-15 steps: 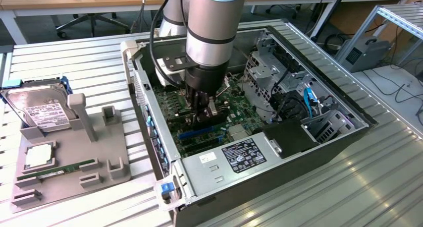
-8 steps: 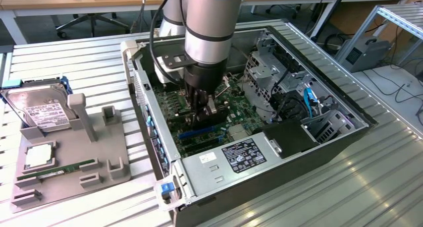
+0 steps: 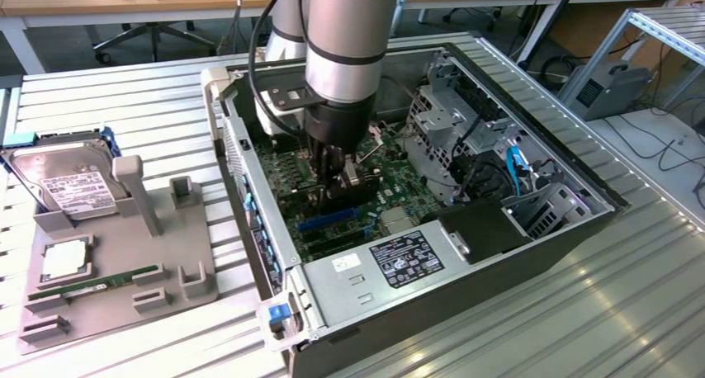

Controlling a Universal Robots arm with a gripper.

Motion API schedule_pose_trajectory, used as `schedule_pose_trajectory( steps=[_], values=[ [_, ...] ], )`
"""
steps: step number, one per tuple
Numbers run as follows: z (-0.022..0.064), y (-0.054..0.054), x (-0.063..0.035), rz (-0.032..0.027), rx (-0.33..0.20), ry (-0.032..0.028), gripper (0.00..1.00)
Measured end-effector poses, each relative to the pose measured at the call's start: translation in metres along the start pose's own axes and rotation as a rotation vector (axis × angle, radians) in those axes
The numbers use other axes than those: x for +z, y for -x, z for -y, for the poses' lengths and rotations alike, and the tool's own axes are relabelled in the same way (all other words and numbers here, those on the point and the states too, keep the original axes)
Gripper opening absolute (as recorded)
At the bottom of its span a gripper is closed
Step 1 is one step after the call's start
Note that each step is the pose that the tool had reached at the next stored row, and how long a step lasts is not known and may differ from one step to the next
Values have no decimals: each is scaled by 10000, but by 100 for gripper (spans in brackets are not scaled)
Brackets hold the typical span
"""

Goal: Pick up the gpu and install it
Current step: 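Insert the gpu into the slot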

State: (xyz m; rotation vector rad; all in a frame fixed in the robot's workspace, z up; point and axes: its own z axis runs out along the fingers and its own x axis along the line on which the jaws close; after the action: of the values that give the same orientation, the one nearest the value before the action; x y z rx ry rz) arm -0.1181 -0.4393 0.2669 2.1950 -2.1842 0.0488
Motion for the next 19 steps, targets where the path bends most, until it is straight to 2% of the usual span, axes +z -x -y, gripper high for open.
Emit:
schedule_pose_trajectory(
  steps=[19],
  values=[
    [-11,7,121,-3,0,0,27]
  ],
)
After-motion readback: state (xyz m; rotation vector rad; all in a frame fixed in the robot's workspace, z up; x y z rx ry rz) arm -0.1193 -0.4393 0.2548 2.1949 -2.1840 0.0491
